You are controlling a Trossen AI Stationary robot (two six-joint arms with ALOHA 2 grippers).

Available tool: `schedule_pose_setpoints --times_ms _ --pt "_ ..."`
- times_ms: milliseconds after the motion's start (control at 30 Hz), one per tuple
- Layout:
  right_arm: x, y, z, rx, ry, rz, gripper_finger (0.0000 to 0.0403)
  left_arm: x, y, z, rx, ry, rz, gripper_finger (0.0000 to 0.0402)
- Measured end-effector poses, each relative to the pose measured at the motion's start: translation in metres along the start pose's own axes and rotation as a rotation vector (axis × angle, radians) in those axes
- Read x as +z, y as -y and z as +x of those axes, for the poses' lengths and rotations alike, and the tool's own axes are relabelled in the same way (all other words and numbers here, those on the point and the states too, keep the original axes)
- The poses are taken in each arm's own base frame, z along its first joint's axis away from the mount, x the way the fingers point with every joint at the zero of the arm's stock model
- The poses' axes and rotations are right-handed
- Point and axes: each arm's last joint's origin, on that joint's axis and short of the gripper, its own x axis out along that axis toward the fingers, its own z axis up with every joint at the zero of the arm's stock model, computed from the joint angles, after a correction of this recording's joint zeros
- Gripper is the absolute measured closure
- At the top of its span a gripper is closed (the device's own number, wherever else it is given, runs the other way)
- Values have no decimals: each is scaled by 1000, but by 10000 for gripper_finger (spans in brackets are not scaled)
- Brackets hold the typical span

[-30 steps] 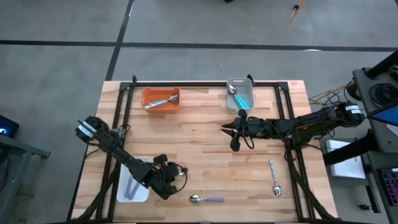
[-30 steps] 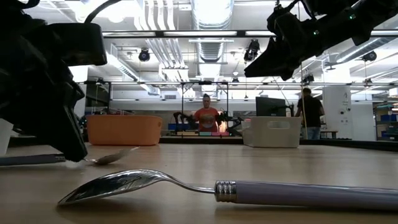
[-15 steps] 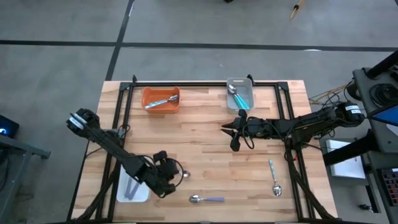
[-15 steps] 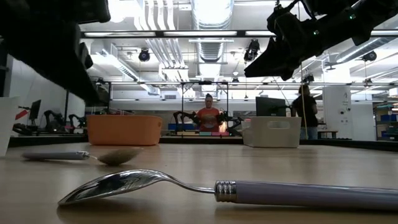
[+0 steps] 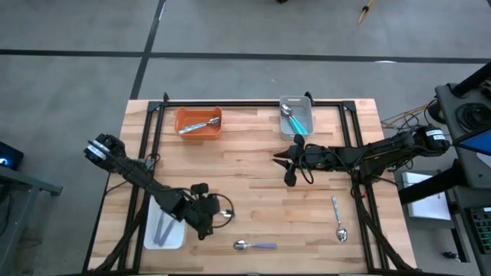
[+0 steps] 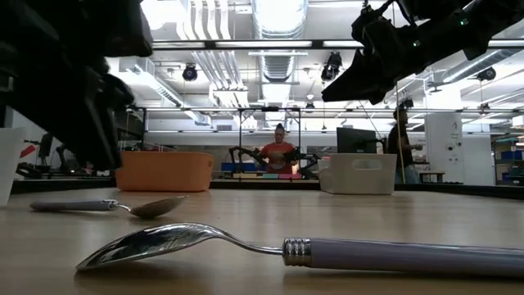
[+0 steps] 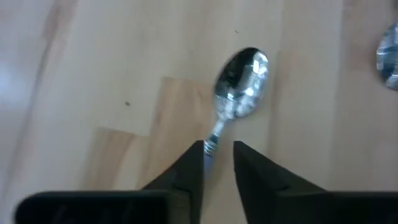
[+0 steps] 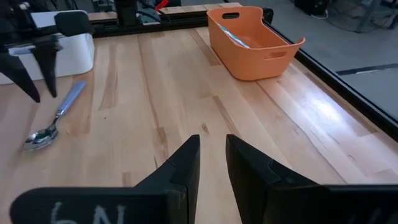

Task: Sort silverware by color (type)
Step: Put the left purple spoon into the white bin

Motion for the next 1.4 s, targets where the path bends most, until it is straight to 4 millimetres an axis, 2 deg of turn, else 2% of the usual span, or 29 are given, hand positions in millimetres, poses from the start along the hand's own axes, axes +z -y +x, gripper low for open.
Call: schedule_pose_setpoints --times_ms 200,400,667,967,1400 --pt "-4 0 0 -2 -12 -8 335 -3 -5 14 27 -23 104 259" --pt "-8 1 0 -3 -24 -8 335 -11 -8 33 -19 -50 113 242" --pt "-9 1 0 -3 -26 -6 335 -16 -8 41 -17 -61 98 279" --pt "-7 1 0 -3 -16 11 335 -17 -7 44 -15 -64 68 383" --pt "-6 1 0 -2 -14 54 335 -10 -7 44 79 41 -192 384"
